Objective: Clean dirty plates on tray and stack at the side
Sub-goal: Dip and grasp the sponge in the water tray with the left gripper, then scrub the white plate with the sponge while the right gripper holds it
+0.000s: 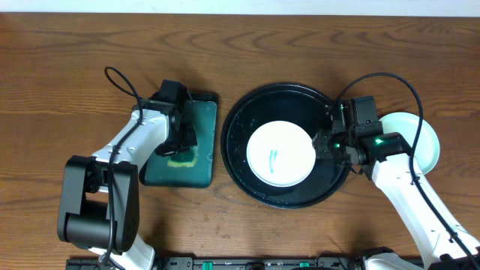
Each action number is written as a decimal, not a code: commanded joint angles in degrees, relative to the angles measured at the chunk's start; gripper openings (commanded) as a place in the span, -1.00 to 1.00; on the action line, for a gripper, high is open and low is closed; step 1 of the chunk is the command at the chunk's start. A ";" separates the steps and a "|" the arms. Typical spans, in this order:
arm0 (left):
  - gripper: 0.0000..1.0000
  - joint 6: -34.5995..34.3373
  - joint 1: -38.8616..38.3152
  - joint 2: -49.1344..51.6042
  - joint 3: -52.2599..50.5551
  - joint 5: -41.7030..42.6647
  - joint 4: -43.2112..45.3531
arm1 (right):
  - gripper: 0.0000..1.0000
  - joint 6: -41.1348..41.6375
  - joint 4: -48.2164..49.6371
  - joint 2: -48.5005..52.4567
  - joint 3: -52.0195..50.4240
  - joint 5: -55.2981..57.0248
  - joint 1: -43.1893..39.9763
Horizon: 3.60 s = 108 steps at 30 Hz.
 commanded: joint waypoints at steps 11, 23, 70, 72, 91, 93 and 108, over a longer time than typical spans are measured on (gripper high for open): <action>0.39 1.20 0.22 -3.85 2.36 -1.36 -4.13 | -0.17 1.60 -0.24 0.39 0.50 4.22 -0.26; -0.80 1.20 0.24 1.92 -1.95 -1.31 2.27 | -0.14 1.57 0.24 0.83 -0.59 4.22 -0.26; -0.85 -7.63 -30.08 -3.98 10.91 9.44 7.58 | -0.98 -3.98 7.28 23.47 -0.79 -5.07 -0.24; -0.86 -11.13 -30.95 -0.50 10.91 9.44 8.04 | -0.98 -3.98 7.04 23.47 -0.79 -5.07 -0.24; -0.86 -1.57 -25.24 10.75 11.74 -15.34 0.13 | -0.97 -3.98 6.45 23.47 -0.79 -5.05 -0.26; -0.86 -1.60 -25.20 10.88 11.72 -9.14 1.05 | -0.98 -3.98 6.40 23.47 -0.79 -5.05 -0.26; -0.86 -2.56 -33.55 16.20 11.74 35.28 13.86 | -0.98 -3.96 5.95 23.47 -0.79 -5.07 -0.24</action>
